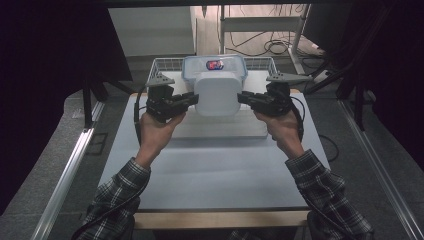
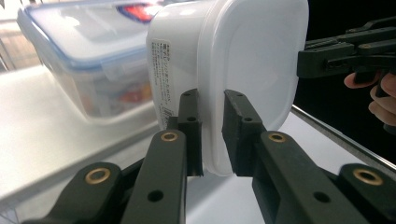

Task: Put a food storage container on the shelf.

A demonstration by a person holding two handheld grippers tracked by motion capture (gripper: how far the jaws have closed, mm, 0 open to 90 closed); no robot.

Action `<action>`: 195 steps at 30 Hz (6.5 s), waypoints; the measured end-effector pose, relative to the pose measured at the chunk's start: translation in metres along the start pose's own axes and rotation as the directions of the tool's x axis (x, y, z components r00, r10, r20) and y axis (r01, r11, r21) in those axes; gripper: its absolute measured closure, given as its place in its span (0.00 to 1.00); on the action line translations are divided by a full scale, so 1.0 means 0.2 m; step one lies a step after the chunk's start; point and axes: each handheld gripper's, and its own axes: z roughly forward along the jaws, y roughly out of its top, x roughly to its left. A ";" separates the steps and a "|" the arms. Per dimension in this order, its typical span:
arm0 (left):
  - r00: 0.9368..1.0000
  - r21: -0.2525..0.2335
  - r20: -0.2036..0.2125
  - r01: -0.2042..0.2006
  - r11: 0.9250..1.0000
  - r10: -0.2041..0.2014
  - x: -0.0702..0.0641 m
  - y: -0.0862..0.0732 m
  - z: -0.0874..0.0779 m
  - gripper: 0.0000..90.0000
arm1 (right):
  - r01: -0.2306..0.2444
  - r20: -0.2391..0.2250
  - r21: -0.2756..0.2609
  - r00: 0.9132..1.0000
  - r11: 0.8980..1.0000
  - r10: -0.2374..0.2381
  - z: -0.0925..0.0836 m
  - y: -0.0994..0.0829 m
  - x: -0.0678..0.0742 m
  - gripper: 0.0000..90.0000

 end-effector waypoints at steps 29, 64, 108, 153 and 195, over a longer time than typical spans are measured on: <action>0.998 -0.025 0.035 0.062 0.998 -0.061 0.18 0.36 0.03 0.87 | -0.024 0.048 -0.028 0.999 0.999 0.025 0.11 0.41 -0.09 0.85; 0.993 -0.015 -0.025 0.111 0.994 -0.111 0.28 0.44 0.21 0.65 | -0.048 0.157 -0.028 0.986 0.998 0.052 0.26 0.50 -0.15 0.65; 0.997 0.029 0.068 -0.037 0.999 0.035 0.28 0.35 0.14 0.14 | 0.038 0.083 0.003 0.996 0.999 -0.038 0.22 0.41 -0.15 0.23; 0.979 0.058 0.108 -0.179 0.982 0.172 0.13 -0.09 0.06 0.08 | 0.123 -0.046 0.038 0.992 0.992 -0.121 0.09 0.02 -0.09 0.06; 0.983 0.146 0.101 -0.170 0.975 0.156 0.08 -0.65 0.09 0.06 | 0.190 -0.028 0.101 0.982 0.977 -0.188 0.06 -0.48 -0.03 0.02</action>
